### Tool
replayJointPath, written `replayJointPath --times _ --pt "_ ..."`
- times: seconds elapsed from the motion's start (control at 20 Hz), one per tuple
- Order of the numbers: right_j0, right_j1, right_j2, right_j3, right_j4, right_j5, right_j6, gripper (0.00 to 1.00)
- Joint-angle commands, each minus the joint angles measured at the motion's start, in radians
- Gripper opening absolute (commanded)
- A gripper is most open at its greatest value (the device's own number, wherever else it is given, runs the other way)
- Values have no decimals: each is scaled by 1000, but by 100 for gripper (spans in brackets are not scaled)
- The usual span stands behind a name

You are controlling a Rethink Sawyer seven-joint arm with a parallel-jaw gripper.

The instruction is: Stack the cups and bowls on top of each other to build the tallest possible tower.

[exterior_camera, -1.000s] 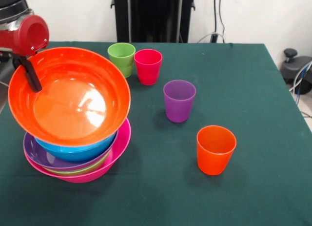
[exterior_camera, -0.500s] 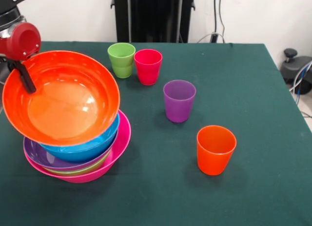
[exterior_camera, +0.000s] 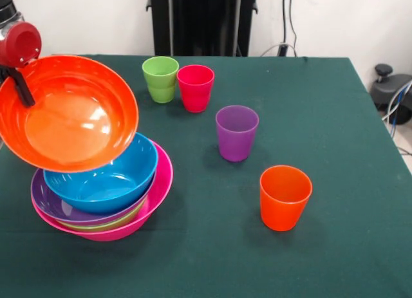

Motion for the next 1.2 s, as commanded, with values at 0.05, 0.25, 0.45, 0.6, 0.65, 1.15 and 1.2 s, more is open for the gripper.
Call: replayJointPath --times 0.05,0.25,0.45,0.6,0.65,1.15,1.2 --pt "7 -26 -26 100 -84 -9 -221 0" --pt "-6 -21 -20 149 -96 -66 -179 0" --pt "-3 -14 -18 179 -99 -108 -138 0" --pt "6 -7 -21 186 -99 -131 -116 0" --pt "7 -2 -22 187 -100 -141 -111 0" --pt "29 48 -26 129 -98 -148 -119 0" --pt "31 51 -25 124 -98 -147 -121 0"
